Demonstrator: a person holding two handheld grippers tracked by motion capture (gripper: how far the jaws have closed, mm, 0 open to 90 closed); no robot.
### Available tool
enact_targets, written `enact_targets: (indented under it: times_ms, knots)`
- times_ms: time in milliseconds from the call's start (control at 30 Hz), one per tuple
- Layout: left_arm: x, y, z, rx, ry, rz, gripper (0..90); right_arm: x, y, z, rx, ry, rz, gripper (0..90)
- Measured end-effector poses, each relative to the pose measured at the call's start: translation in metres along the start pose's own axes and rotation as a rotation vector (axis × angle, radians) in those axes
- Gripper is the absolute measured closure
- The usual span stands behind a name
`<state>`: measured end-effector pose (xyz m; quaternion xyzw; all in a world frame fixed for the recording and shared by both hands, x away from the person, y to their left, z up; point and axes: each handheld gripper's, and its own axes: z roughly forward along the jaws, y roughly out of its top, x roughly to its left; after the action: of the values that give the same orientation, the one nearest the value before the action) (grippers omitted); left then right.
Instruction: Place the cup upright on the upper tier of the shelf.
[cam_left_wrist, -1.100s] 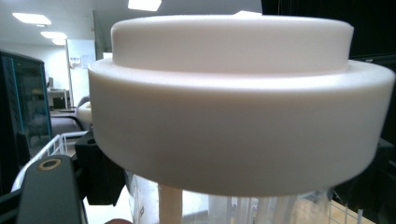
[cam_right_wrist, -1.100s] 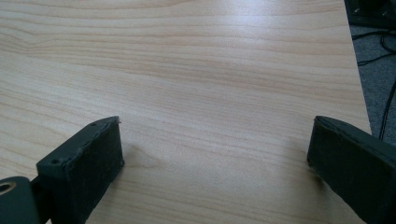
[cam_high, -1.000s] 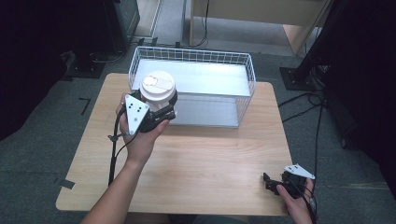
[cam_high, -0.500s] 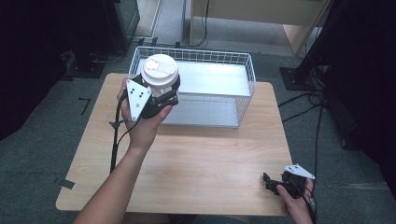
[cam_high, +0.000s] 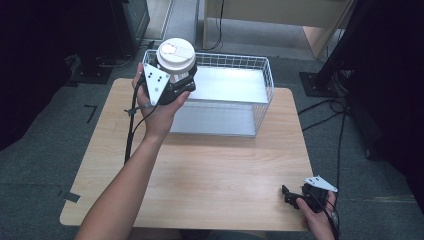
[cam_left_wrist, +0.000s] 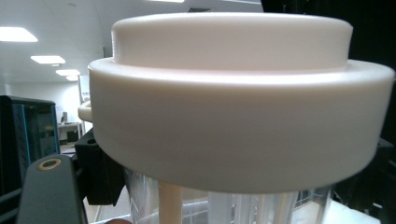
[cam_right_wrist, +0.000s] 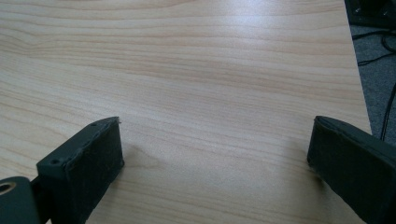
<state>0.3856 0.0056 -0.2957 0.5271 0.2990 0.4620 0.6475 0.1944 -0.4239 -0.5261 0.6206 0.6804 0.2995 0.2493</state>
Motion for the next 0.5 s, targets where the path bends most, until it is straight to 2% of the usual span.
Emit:
enact_targets:
  times_ms: [133, 233, 433, 500]
  knots:
    - [0.004, -0.007, 0.01, 0.018, 0.02, 0.002, 15.9, 0.0, 0.0, 0.0, 0.0, 0.0, 0.001, 3.3]
    - [0.01, -0.013, 0.024, 0.043, 0.032, -0.012, 15.9, 0.0, 0.0, 0.0, -0.001, 0.001, 0.001, 3.3]
    - [0.015, -0.019, 0.037, 0.075, 0.041, -0.021, 15.9, 0.0, 0.0, 0.0, 0.001, 0.0, 0.002, 3.3]
    - [0.016, -0.021, 0.041, 0.082, 0.048, -0.036, 15.8, 0.0, 0.0, 0.0, 0.001, 0.0, 0.003, 3.3]
